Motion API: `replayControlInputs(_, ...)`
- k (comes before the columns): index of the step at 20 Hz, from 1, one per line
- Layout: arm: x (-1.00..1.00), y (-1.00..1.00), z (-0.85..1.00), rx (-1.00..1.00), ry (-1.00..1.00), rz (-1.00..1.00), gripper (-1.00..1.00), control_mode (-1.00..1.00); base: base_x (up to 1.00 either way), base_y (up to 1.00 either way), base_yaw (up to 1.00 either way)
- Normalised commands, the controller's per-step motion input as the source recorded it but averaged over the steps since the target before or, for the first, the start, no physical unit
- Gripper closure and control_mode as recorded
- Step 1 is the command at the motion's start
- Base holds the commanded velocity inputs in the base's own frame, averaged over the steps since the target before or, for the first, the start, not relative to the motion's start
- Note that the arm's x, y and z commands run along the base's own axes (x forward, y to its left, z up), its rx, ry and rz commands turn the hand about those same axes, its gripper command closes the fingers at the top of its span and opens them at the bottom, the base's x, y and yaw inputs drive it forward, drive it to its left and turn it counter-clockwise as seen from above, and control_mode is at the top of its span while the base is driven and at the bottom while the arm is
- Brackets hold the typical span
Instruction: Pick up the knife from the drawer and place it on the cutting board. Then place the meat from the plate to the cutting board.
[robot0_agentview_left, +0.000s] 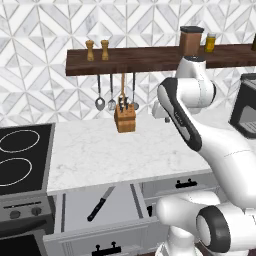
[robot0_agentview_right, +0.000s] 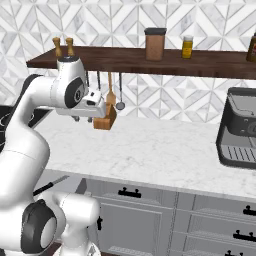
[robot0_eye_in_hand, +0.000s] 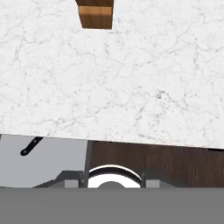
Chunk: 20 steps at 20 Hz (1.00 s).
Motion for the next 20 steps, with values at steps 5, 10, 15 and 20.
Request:
replayControlInputs(5, -0.49, 0.01, 0.0, 0.0, -0.12, 0.0, -1.0, -1.0, 0.0, 0.0, 0.0)
replayControlInputs(10, -0.91, 0.04, -0.08, 0.0, -0.08, 0.0, -1.0, -1.0, 0.0, 0.0, 0.0)
replayControlInputs(15, -0.56, 0.01, -0.47, 0.0, 0.0, 0.0, -1.0, -1.0, 0.0, 0.0, 0.0)
replayControlInputs(20, -0.25, 0.0, -0.4, 0.0, 0.0, 0.0, -1.0, -1.0, 0.0, 0.0, 0.0)
